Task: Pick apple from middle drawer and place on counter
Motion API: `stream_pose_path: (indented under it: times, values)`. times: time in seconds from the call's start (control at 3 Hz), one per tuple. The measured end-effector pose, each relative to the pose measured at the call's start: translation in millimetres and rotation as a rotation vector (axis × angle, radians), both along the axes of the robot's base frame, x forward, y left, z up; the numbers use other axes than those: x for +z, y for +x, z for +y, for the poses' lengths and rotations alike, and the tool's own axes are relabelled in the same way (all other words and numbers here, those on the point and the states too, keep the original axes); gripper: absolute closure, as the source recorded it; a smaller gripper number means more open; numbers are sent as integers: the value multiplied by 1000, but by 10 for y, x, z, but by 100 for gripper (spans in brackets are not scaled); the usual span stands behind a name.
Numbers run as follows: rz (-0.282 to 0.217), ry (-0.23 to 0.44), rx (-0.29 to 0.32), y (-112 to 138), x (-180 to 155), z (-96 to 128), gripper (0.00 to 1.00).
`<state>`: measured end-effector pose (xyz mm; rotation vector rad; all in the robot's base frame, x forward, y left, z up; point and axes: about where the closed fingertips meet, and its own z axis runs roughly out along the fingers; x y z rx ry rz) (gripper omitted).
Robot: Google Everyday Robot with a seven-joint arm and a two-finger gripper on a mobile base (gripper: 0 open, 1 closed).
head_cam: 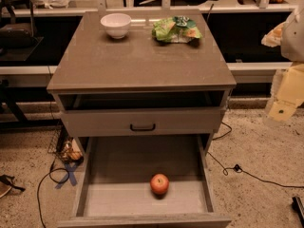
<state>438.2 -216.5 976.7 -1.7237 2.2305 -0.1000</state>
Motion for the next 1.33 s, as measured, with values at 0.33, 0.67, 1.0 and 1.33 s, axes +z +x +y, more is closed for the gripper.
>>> stream_pose_path:
  times: [0.33,0.67,1.0,1.33]
  values:
    - [-1,0,0,0,3,0,0]
    - [26,82,-36,12,-255,-72,0]
    - [87,267,-168,-33,-1051,-83,0]
    - [98,383,-298,-66,-1843,-53,0]
